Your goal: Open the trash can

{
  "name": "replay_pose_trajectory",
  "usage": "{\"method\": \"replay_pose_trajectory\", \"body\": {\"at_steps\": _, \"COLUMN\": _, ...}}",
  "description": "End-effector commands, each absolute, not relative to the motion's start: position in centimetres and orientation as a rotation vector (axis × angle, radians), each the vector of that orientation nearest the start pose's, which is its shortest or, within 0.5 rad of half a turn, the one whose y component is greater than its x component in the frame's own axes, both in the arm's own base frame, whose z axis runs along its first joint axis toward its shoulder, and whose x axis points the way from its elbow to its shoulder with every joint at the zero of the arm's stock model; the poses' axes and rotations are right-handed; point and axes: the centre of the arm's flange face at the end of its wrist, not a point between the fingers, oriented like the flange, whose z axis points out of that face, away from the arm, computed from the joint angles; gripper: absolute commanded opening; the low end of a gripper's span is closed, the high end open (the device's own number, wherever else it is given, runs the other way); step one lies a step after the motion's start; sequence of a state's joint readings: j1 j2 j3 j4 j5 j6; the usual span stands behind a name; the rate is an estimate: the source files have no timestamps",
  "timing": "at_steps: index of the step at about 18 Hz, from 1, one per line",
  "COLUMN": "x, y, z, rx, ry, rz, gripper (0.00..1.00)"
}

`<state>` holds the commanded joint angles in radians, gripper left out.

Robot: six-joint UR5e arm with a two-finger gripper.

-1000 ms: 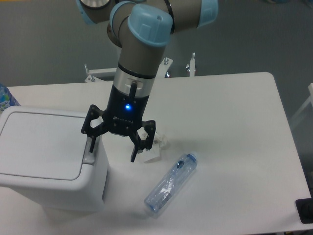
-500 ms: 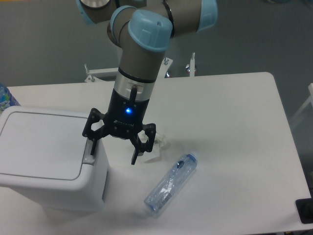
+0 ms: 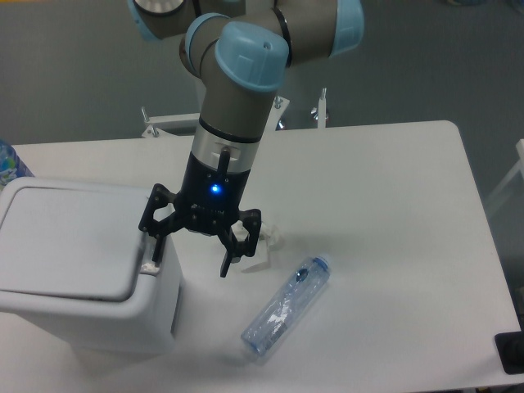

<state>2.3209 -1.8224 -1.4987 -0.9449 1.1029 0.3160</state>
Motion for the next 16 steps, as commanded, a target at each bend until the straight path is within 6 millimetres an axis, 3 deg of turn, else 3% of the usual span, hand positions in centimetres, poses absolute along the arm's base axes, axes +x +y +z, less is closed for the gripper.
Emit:
{"method": "replay_pose_trajectory", "body": {"at_steps": 4, "x": -29.3, "y": 57.5, "z": 47.6, "rx": -2.478, "ry": -0.403, "rz": -0.218, "gripper": 1.0}}
{"method": "replay_pose_trajectory", "body": {"at_steps": 6, "x": -30.3, "y": 57.0, "z": 48.4, "rx": -2.464, "ry": -0.418, "rz": -0.201, "gripper": 1.0}}
{"method": "replay_pose_trajectory", "body": {"at_steps": 11, "x": -36.8, "y": 53.5, "z": 48.2, "rx": -2.448, "ry": -0.457, "rz": -0.116, "gripper": 1.0}}
{"method": "replay_pose_trajectory", "body": {"at_steps": 16, "x": -45.2, "y": 48.7, "z": 42.9, "rx": -2.583, "ry": -0.354, "rz": 0.052, "gripper": 1.0}}
